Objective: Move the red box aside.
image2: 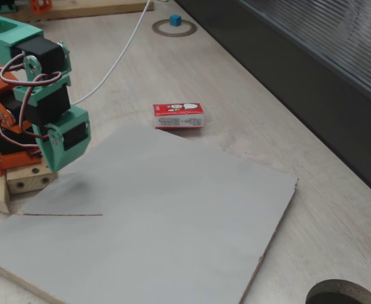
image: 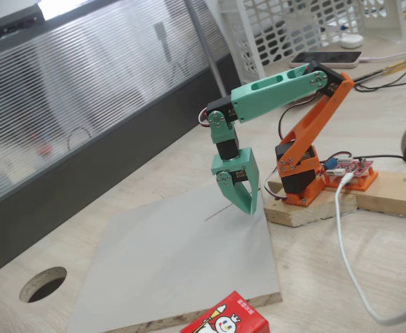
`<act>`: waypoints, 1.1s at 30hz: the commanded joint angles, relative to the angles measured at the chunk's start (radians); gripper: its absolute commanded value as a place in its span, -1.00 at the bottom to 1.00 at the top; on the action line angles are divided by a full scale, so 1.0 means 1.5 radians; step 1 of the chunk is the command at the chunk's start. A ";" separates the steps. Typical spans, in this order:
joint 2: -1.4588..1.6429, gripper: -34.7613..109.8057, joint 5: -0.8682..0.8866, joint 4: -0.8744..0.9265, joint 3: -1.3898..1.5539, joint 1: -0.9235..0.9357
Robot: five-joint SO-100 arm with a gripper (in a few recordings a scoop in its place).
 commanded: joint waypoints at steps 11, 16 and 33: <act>0.045 -0.47 0.004 0.003 0.006 0.000; 0.045 -0.47 0.003 0.005 0.006 0.002; 0.045 -0.47 0.003 0.005 0.006 0.000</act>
